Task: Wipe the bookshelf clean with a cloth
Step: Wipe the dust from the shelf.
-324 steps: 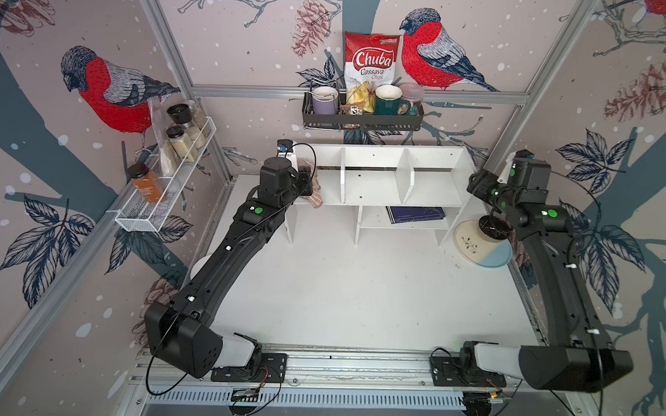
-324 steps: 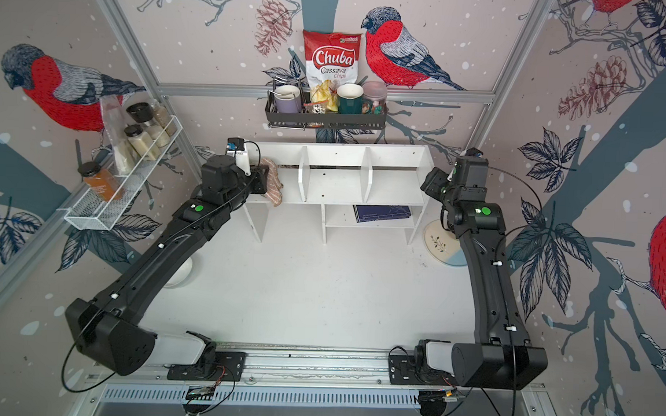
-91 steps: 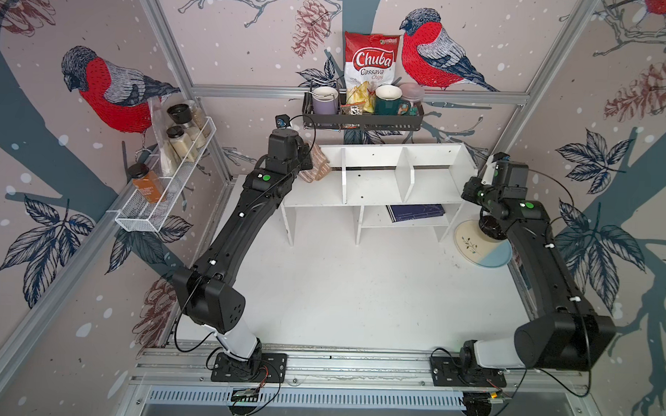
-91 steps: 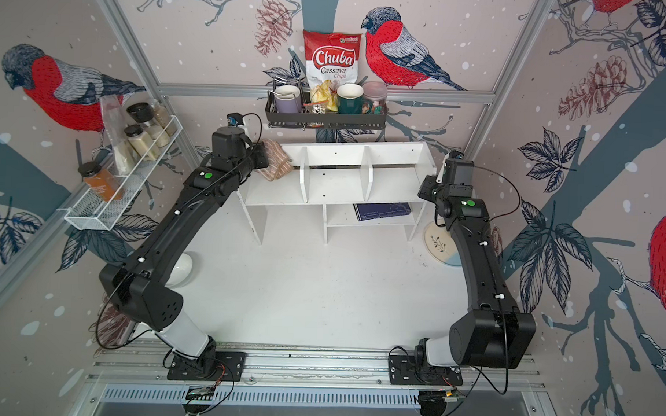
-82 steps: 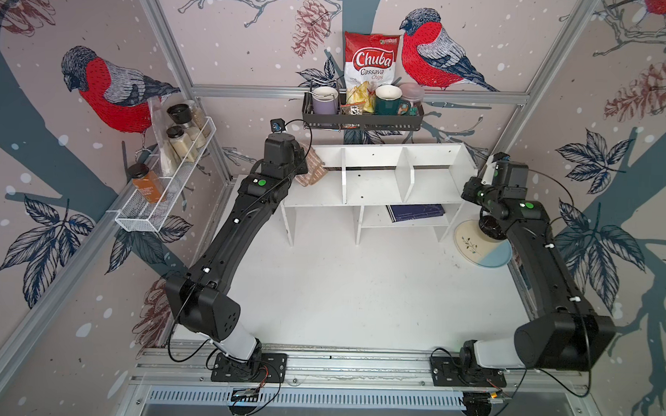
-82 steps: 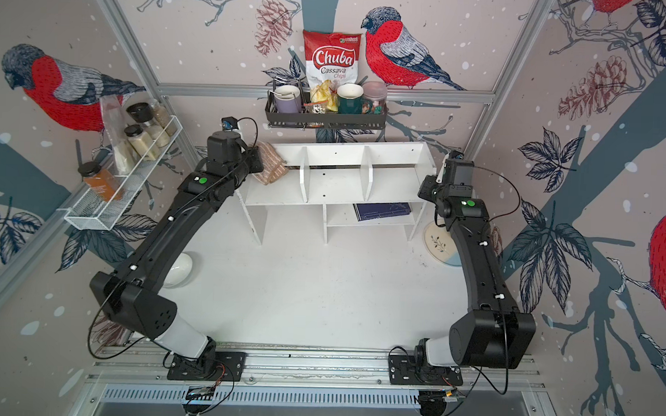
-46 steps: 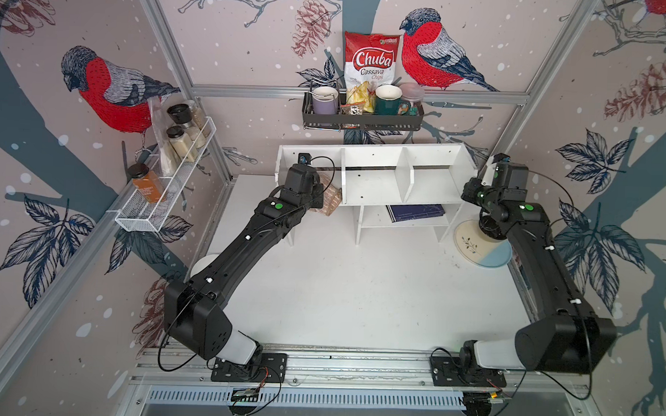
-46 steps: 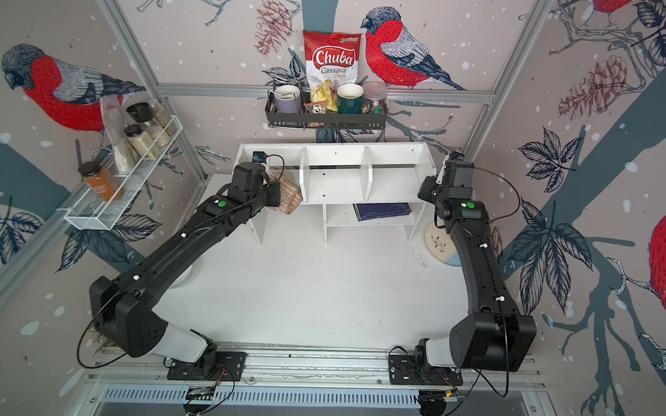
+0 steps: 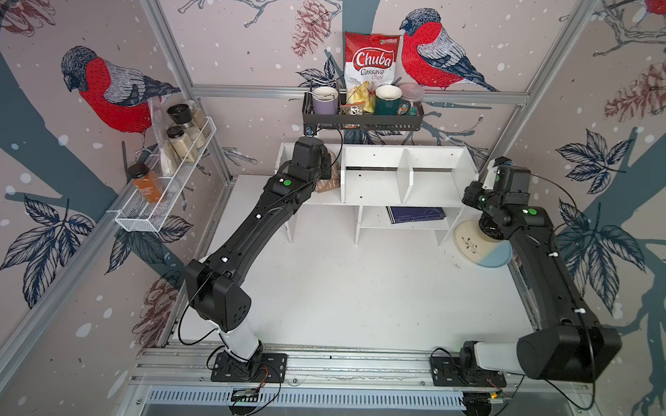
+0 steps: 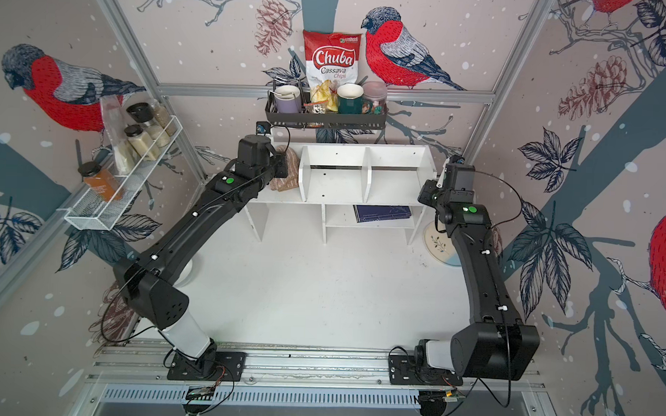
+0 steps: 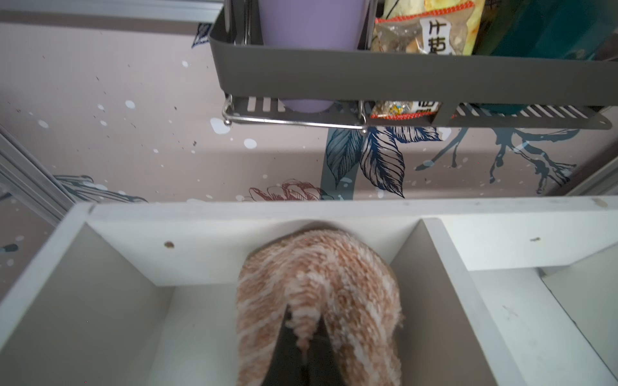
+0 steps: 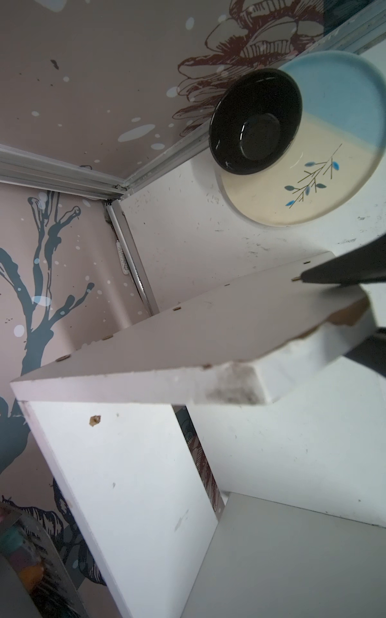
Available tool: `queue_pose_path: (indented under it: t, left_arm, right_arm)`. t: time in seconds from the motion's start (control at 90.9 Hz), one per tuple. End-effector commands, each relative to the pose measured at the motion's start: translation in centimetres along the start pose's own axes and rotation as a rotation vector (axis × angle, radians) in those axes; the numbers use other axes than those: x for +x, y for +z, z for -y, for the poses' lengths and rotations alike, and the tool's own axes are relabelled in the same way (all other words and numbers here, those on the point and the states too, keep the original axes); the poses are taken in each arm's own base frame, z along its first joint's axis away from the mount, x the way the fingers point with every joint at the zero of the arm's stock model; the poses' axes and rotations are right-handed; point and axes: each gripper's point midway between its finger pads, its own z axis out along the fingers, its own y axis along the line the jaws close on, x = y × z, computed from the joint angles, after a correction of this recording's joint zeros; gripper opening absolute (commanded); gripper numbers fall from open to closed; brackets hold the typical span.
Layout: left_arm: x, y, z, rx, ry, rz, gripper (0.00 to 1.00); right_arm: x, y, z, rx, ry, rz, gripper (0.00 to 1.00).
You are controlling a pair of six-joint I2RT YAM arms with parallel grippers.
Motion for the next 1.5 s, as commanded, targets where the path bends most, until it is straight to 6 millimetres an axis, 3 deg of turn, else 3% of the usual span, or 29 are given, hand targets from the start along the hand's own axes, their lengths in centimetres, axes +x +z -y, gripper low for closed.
queue_pose_path:
  t: [0.0,0.143,0.275,0.44,0.572,0.671,0.957,1.012,1.056,1.111,1.254,1.331,1.486]
  left_arm:
    - [-1.3,-0.2,-3.0,-0.134,0.047,0.023,0.0]
    - [-0.3,-1.1,-5.9,-0.215,0.065,-0.005,0.0]
    - [2.6,-1.9,-6.0,-0.186,0.093,-0.058,0.0]
    - [6.7,-2.4,-3.9,-0.076,0.106,-0.128,0.0]
    - [8.4,-2.4,0.1,0.076,0.088,-0.163,0.0]
    - [7.7,-1.7,1.7,0.123,0.037,-0.156,0.0]
    - [-0.9,0.0,2.6,0.082,0.032,-0.007,0.0]
    - [-1.8,0.4,2.6,0.082,0.042,0.008,0.0]
    - [-2.5,0.5,1.8,0.043,0.058,0.018,0.0]
    - [-2.9,0.6,-0.6,-0.078,0.079,0.009,0.0]
    - [-2.6,-0.5,-5.2,-0.21,0.084,-0.003,0.0]
    - [-2.9,-1.9,-6.6,-0.252,0.097,0.022,0.0]
    - [-1.0,-3.1,-7.6,-0.265,0.096,0.013,0.0]
  right_arm:
    - [0.5,-0.1,-1.5,-0.077,0.124,-0.042,0.0]
    - [0.4,-0.2,-1.9,-0.087,0.123,-0.042,0.0]
    - [0.5,-0.2,-2.0,-0.086,0.12,-0.043,0.0]
    - [1.0,0.0,-1.6,-0.074,0.124,-0.05,0.0]
    - [1.3,0.0,-1.5,-0.073,0.126,-0.054,0.0]
    - [1.3,0.0,-1.6,-0.076,0.127,-0.051,0.0]
    - [1.4,0.2,-1.7,-0.08,0.117,-0.059,0.0]
    - [1.4,0.2,-1.7,-0.081,0.116,-0.06,0.0]
    - [1.3,0.2,-1.7,-0.084,0.117,-0.058,0.0]
    - [1.2,0.2,-1.8,-0.085,0.118,-0.056,0.0]
    - [1.1,0.2,-1.9,-0.09,0.116,-0.053,0.0]
    - [1.2,0.4,-1.8,-0.088,0.116,-0.054,0.0]
    - [1.6,0.7,-1.6,-0.087,0.126,-0.057,0.0]
